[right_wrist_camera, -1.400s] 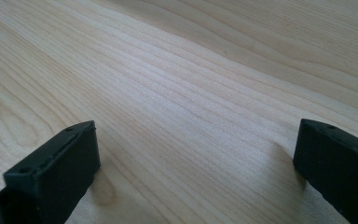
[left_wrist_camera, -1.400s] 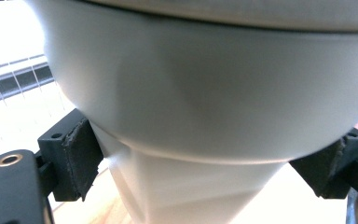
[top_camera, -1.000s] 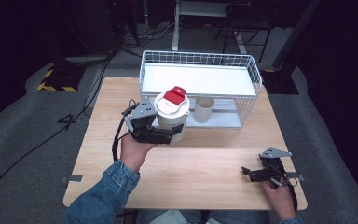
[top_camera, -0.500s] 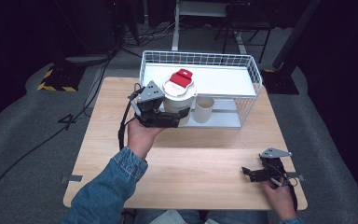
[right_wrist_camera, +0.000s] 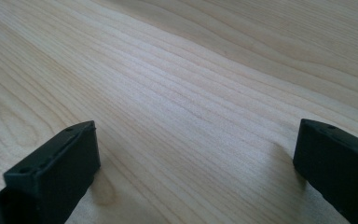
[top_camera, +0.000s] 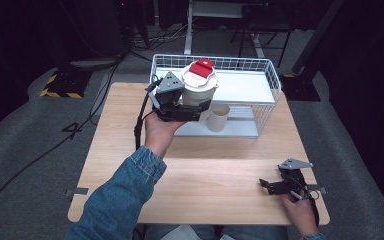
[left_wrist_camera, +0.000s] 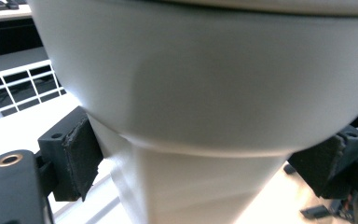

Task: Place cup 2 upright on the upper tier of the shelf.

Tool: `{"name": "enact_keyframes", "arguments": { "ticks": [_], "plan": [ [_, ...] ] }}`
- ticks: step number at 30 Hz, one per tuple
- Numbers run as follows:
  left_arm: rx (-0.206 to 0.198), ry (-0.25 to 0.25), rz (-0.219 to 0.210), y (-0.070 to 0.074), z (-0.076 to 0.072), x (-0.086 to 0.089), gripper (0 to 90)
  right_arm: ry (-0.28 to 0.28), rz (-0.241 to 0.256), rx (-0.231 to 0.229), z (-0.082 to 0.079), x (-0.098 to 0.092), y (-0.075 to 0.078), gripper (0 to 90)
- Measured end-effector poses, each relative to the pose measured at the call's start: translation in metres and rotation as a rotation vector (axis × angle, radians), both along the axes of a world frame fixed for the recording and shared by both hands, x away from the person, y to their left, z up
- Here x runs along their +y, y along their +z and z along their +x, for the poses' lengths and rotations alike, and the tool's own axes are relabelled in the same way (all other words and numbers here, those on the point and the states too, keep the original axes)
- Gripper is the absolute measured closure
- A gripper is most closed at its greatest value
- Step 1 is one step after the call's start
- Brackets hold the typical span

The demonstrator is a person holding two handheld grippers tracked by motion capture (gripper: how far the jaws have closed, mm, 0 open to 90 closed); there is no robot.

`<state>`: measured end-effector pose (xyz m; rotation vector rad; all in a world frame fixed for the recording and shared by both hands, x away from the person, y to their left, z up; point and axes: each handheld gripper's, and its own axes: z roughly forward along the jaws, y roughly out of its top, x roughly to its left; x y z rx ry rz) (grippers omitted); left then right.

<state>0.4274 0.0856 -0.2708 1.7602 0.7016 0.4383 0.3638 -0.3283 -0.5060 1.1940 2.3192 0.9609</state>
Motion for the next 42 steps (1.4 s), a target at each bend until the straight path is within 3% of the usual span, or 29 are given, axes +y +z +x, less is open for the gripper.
{"name": "enact_keyframes", "arguments": {
  "ticks": [11, 17, 21, 24, 28, 35, 42],
  "plan": [
    [-0.011, 0.033, 0.021, 0.015, 0.021, -0.007, 13.8, 0.0, 0.0, 0.0, 0.0, 0.0, 0.0, 0.6],
    [0.002, 0.074, -0.01, 0.018, 0.04, -0.012, 13.8, 0.002, 0.0, 0.002, 0.0, 0.0, 0.0, 0.6],
    [-0.012, 0.097, -0.012, 0.02, 0.049, -0.015, 13.8, 0.008, 0.0, 0.001, 0.0, 0.001, 0.0, 0.6],
    [-0.023, 0.108, -0.015, 0.02, 0.057, -0.018, 13.8, 0.002, 0.0, 0.0, 0.0, 0.001, 0.0, 0.6],
    [-0.032, 0.126, 0.021, 0.02, 0.069, -0.025, 13.8, -0.003, 0.0, -0.001, 0.001, 0.002, 0.0, 0.6],
    [-0.027, 0.139, -0.001, 0.016, 0.089, -0.034, 13.8, -0.005, 0.002, -0.001, 0.001, 0.003, 0.0, 0.5],
    [-0.013, 0.191, -0.009, 0.008, 0.105, -0.042, 13.8, -0.006, 0.002, -0.001, 0.001, 0.003, 0.0, 0.5]
  ]
}}
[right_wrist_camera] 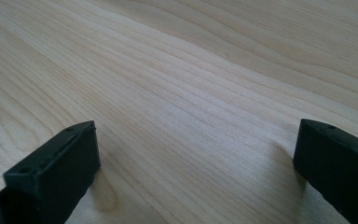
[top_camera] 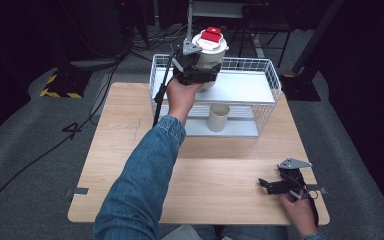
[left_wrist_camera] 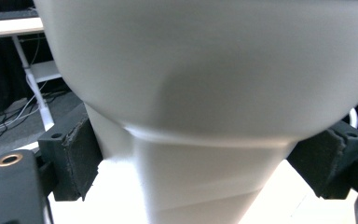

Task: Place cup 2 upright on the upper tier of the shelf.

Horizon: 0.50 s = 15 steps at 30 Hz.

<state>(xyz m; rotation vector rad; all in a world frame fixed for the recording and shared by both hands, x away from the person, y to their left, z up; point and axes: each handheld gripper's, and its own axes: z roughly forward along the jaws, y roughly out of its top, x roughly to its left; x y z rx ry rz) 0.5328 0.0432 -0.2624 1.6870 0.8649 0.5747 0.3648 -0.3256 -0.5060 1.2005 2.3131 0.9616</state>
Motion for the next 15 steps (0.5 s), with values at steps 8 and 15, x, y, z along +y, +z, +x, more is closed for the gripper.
{"name": "enact_keyframes", "arguments": {
  "ticks": [8, 15],
  "plan": [
    [0.017, 0.022, -0.031, -0.008, 0.014, -0.003, 13.7, 0.0, 0.0, 0.0, 0.0, 0.0, 0.0, 0.6],
    [0.031, 0.032, -0.051, -0.011, 0.021, -0.005, 13.7, 0.0, 0.0, 0.0, 0.0, 0.0, 0.0, 0.6]
  ]
}}
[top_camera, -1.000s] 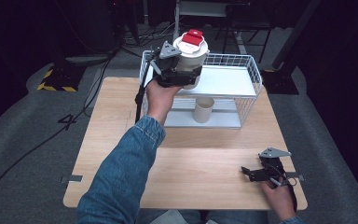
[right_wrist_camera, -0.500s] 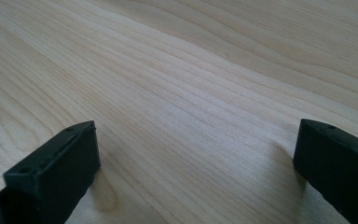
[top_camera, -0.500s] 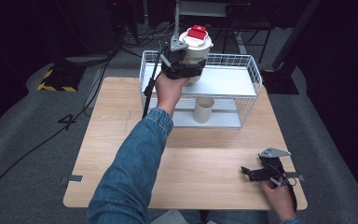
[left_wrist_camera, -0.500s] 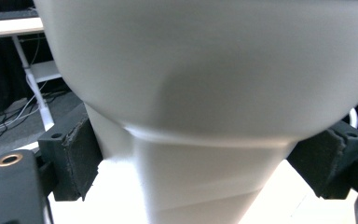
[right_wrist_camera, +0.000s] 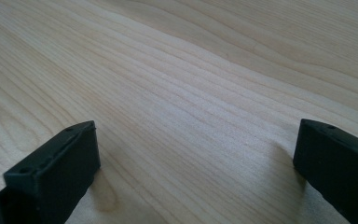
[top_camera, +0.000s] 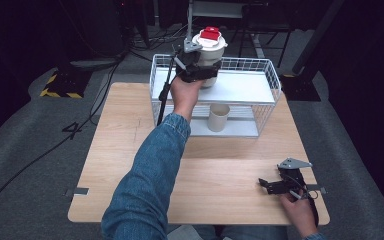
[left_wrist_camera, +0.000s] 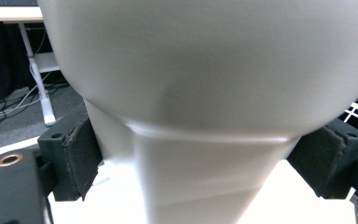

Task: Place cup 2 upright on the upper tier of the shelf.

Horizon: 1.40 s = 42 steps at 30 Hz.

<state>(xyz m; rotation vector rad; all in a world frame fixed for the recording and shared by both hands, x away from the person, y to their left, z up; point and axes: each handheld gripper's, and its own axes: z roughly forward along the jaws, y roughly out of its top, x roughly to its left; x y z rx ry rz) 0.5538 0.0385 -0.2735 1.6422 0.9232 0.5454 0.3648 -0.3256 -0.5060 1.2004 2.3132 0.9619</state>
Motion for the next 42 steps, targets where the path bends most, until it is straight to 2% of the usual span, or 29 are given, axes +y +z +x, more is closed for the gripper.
{"name": "enact_keyframes", "arguments": {
  "ticks": [6, 20, 24, 32, 36, 42],
  "plan": [
    [0.01, 0.008, 0.023, -0.001, 0.004, -0.002, 13.7, 0.0, 0.0, 0.0, 0.0, 0.0, 0.0, 0.6],
    [0.033, 0.007, 0.033, -0.005, 0.007, -0.006, 13.6, 0.0, 0.0, 0.0, 0.0, 0.0, 0.0, 0.6],
    [0.043, 0.01, 0.053, -0.009, 0.008, -0.007, 13.6, 0.0, 0.0, 0.0, 0.0, 0.0, 0.0, 0.5],
    [0.022, 0.005, 0.055, -0.011, 0.006, -0.007, 13.5, 0.0, 0.0, 0.0, 0.0, 0.0, 0.0, 0.6],
    [0.015, 0.008, 0.036, -0.014, 0.004, -0.005, 13.5, 0.0, 0.0, 0.0, 0.0, 0.0, 0.0, 0.6],
    [0.009, 0.011, 0.06, -0.014, 0.0, -0.006, 13.5, 0.0, 0.0, 0.0, 0.0, 0.0, 0.0, 0.6]
  ]
}}
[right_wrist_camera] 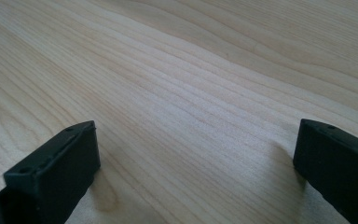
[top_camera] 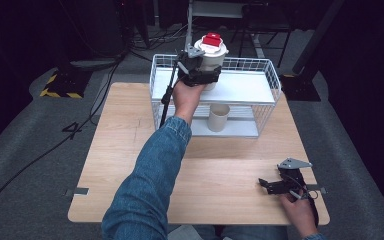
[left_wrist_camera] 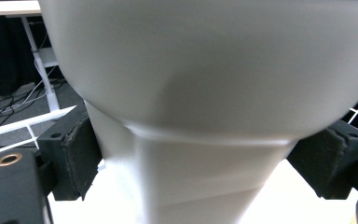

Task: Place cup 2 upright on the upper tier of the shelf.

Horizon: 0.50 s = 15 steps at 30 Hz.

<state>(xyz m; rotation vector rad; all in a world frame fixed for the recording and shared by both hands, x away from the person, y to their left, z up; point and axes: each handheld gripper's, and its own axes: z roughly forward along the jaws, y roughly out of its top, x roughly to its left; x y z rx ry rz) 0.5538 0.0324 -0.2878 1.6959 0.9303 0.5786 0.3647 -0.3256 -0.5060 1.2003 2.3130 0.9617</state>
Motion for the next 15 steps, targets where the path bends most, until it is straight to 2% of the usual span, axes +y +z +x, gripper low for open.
{"name": "enact_keyframes", "arguments": {
  "ticks": [10, 15],
  "plan": [
    [0.003, 0.004, -0.004, -0.0008, -0.0001, -0.0003, 13.2, 0.0, 0.0, 0.0, 0.0, 0.0, 0.0, 0.6],
    [0.023, -0.003, -0.037, -0.0038, 0.0011, 0.002, 11.2, 0.0, 0.0, 0.0, 0.0, 0.0, 0.0, 0.6]
  ]
}}
